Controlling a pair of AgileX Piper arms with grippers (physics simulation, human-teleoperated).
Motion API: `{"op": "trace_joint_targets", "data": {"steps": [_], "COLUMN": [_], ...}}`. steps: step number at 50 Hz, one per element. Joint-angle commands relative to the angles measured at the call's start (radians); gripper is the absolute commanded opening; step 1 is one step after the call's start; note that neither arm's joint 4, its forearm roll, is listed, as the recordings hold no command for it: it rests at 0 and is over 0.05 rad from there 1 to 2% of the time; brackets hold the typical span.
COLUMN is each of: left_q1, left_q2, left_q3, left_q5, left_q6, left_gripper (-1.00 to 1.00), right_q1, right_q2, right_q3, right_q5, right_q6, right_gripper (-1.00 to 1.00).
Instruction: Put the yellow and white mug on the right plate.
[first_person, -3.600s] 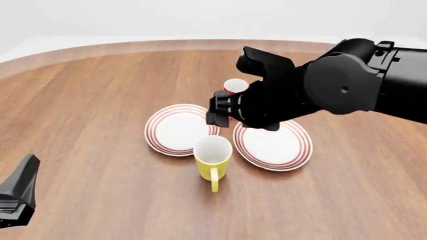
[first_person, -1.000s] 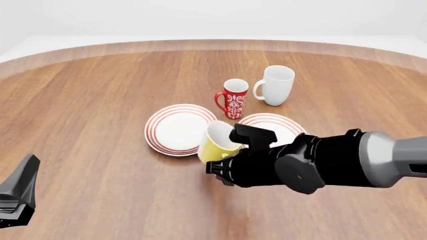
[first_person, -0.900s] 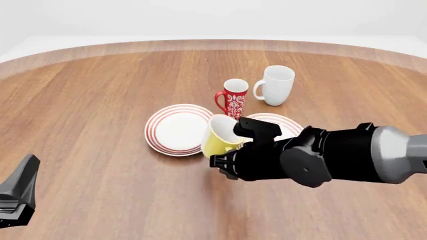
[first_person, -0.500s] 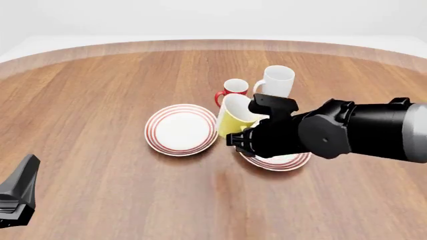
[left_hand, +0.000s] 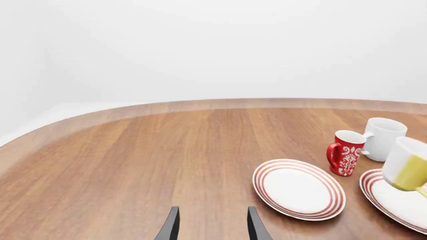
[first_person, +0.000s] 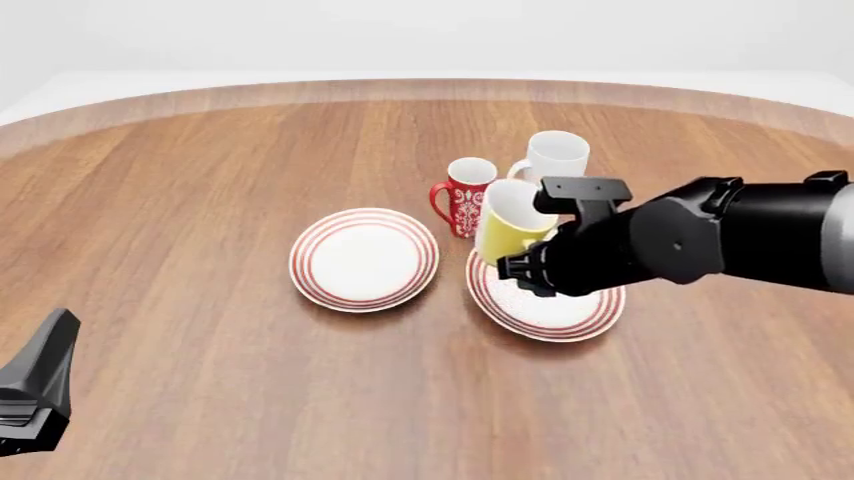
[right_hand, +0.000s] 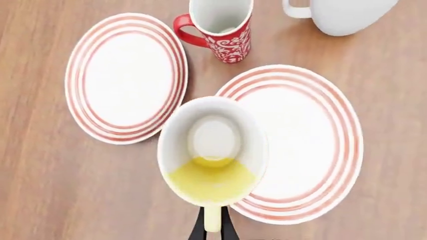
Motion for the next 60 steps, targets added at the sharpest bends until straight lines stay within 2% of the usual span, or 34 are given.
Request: {"op": "trace_joint_targets", "data": {"steps": [1, 18, 25, 39, 60], "left_q1": [0.000, 0.000, 0.000, 0.000, 0.000], "left_q2": [0.000, 0.000, 0.000, 0.000, 0.000], "left_q3": [0.000, 0.000, 0.000, 0.000, 0.000], "left_q5": [0.000, 0.000, 0.000, 0.000, 0.000], "left_q6": [0.000, 0.000, 0.000, 0.000, 0.000], "left_gripper": [1.00, 1.00, 1.00, 1.00, 1.00], "right_q1": [-0.072, -0.122, -0.146, -0.144, -0.125], "right_q2": [-0.011, 0.028, 0.059, 0.101, 0.160], "right_q3": [0.006, 0.019, 0.033, 0.034, 0.052], "right_q5": [0.009, -0.039, -0.091, -0.130, -0.193], "right_q6": [-0.071, -0.150, -0.188, -0.195, -0.165], "right_gripper": [-1.00, -1.00, -1.00, -1.00, -1.00]}}
